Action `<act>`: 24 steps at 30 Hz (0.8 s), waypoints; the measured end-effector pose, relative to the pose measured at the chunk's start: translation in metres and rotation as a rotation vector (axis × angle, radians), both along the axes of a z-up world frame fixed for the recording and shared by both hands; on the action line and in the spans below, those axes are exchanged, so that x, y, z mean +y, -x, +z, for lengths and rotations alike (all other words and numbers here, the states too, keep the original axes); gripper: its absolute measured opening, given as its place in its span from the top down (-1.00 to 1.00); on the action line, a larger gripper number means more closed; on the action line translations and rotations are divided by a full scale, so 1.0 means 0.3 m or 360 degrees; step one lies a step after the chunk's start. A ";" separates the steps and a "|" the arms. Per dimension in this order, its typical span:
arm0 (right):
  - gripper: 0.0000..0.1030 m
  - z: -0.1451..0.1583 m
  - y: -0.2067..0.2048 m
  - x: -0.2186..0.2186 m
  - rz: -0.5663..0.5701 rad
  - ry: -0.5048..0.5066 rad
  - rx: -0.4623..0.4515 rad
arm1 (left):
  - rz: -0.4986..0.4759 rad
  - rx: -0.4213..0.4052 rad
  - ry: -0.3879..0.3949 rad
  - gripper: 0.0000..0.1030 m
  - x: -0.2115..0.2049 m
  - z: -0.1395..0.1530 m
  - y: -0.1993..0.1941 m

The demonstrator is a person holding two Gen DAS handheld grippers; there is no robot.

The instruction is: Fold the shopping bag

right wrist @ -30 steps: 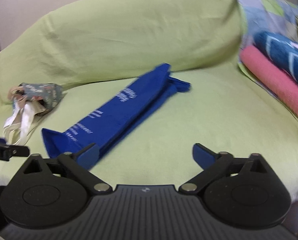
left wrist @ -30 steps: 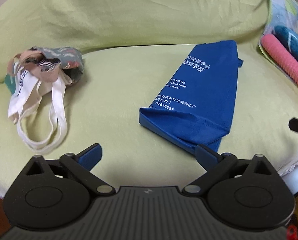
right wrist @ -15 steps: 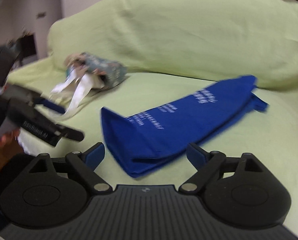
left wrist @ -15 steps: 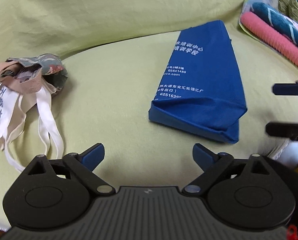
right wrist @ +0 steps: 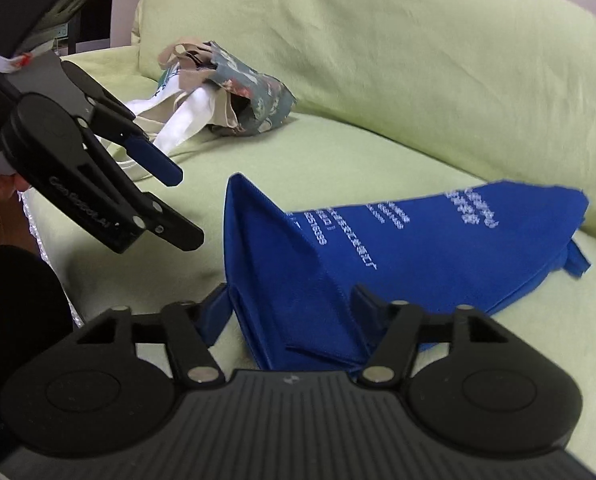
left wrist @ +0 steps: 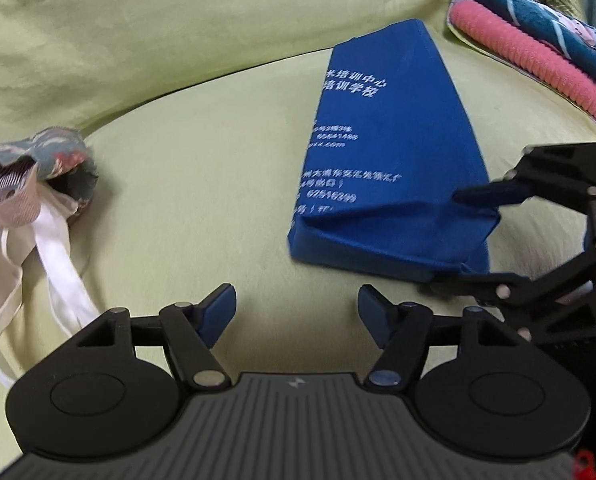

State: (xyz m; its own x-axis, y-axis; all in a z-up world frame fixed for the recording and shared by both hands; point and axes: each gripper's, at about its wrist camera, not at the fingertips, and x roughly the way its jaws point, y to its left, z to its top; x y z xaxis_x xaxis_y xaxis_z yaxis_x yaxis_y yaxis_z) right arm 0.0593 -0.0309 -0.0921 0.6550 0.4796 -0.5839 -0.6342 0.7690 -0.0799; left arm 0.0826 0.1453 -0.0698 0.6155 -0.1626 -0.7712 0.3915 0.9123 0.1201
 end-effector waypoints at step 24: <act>0.46 0.004 -0.084 -0.090 -0.0103 -0.0236 0.0237 | -0.0126 -0.0102 0.0029 -0.18 -0.100 0.073 -0.047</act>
